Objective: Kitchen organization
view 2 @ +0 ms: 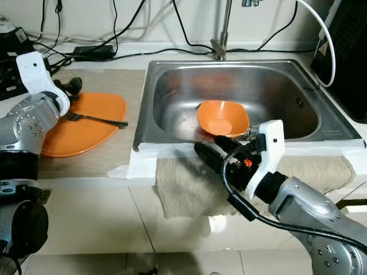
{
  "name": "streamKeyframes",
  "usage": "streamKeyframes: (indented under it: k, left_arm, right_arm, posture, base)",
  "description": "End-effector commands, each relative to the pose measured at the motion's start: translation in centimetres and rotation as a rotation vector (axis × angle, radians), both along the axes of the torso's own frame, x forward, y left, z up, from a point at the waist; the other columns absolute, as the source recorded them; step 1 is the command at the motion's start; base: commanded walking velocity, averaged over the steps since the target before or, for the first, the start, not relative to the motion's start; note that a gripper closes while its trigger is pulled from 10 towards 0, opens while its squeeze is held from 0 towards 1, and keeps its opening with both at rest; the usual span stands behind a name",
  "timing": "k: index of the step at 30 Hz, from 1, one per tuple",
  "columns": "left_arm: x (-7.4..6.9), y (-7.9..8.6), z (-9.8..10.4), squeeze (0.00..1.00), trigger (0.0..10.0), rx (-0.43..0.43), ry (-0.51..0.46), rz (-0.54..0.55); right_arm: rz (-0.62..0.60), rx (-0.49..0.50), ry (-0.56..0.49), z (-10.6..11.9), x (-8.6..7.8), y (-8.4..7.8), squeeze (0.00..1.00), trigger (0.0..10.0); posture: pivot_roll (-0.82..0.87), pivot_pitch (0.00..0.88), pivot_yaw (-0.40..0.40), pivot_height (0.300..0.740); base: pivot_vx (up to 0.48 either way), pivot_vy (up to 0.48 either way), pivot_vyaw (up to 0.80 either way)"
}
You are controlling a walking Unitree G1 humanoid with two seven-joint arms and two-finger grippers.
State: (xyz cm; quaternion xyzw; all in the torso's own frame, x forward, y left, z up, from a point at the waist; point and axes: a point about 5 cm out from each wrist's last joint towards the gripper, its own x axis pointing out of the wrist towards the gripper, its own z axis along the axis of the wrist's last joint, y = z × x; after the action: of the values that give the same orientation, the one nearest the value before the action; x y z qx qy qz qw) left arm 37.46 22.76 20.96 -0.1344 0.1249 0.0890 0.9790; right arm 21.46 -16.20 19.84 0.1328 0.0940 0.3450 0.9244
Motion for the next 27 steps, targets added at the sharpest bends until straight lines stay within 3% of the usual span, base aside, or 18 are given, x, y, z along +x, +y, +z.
streamKeyframes:
  k: [1,11,18,27]
  left_arm:
    - [-0.6,0.2,-0.2,0.00,10.0,-0.029,0.043,0.026]
    - [-2.9,-1.1,0.4,0.00,10.0,-0.211,0.126,0.068]
    - [-3.1,-2.0,1.7,0.00,10.0,-0.287,0.124,0.054]
    - [-2.8,-3.1,1.0,0.00,10.0,-0.380,0.173,0.049]
  right_arm:
    - [0.000,0.001,-0.004,-0.1,0.0,0.2,0.00,10.0]
    - [0.048,0.016,0.022,-0.7,0.7,0.9,0.00,10.0]
    - [0.063,0.020,0.025,-1.0,1.0,1.3,0.00,10.0]
    - [0.065,0.020,0.022,-1.3,0.9,1.6,0.00,10.0]
  posture:
    - [-0.08,0.000,0.069,0.740]
    - [-0.01,0.000,0.056,0.740]
    - [0.00,0.000,0.067,0.740]
    - [-0.03,0.000,0.080,0.740]
  base:
    - [0.000,0.000,0.00]
    - [0.000,0.000,0.00]
    - [0.000,0.000,0.00]
    - [0.000,0.000,0.00]
